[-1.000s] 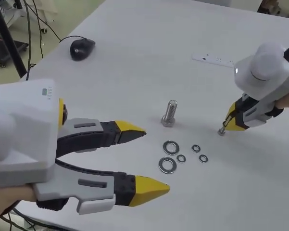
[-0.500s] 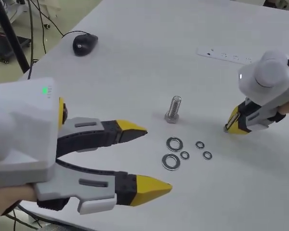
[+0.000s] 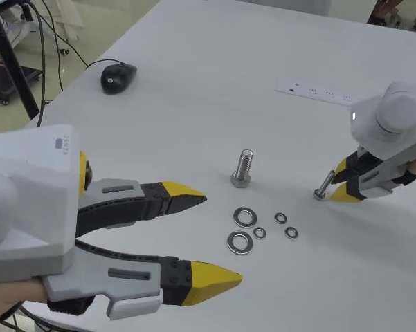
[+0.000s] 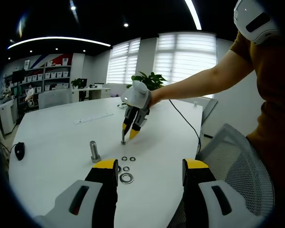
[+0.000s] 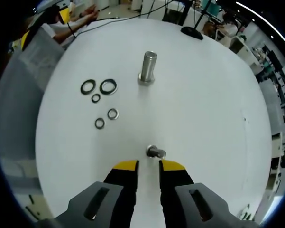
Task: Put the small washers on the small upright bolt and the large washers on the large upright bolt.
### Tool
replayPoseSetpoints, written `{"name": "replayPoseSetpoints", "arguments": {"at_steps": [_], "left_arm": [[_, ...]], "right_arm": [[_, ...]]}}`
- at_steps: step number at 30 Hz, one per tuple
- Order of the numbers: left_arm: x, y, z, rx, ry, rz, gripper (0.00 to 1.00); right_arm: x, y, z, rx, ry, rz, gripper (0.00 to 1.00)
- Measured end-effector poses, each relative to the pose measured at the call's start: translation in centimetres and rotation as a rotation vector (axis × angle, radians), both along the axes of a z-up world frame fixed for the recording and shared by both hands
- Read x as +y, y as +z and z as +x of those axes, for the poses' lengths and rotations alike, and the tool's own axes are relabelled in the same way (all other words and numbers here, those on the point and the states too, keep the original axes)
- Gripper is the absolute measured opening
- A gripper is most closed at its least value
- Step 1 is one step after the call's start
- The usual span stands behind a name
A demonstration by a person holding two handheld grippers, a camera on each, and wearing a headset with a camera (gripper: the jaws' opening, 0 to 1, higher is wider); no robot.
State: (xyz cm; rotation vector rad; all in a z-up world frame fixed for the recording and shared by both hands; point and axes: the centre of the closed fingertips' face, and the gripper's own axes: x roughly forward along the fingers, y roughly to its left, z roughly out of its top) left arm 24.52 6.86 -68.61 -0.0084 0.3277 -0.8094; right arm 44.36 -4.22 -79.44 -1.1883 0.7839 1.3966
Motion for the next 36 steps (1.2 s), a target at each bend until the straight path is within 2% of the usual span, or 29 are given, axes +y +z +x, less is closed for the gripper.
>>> {"name": "replayPoseSetpoints", "arguments": {"at_steps": [4,6,10,11,16,17,21,29,36], "left_arm": [[-0.1,0.8,-0.4,-0.017,0.002,0.006,0.54],[0.0,1.0,-0.6,-0.023,0.005,0.012,0.54],[0.0,1.3,-1.1,-0.029,0.01,0.03,0.54],[0.0,1.5,-1.2,-0.032,0.013,0.033,0.54],[0.2,2.0,-1.5,-0.042,0.029,0.053,0.54],[0.3,1.9,-1.6,-0.04,0.037,0.063,0.54],[0.3,2.3,-2.0,-0.047,0.049,0.056,0.54],[0.8,2.4,-2.3,-0.054,0.09,0.05,0.54],[1.2,1.9,-2.5,-0.044,0.113,0.047,0.54]], "right_arm": [[-0.5,0.5,-1.5,0.012,-0.003,0.012,0.17],[-0.1,0.6,-2.7,0.032,0.031,0.034,0.17],[1.0,0.0,-5.0,0.056,0.051,0.052,0.17],[1.4,-0.2,-5.7,0.077,0.052,0.063,0.17],[2.8,-0.8,-7.3,0.097,0.072,0.082,0.17],[2.9,-0.9,-7.5,0.098,0.074,0.085,0.17],[3.4,-1.5,-7.4,0.106,0.075,0.092,0.17],[3.7,-2.6,-7.0,0.116,0.045,0.072,0.17],[4.1,-3.1,-7.0,0.122,0.056,0.053,0.17]]}}
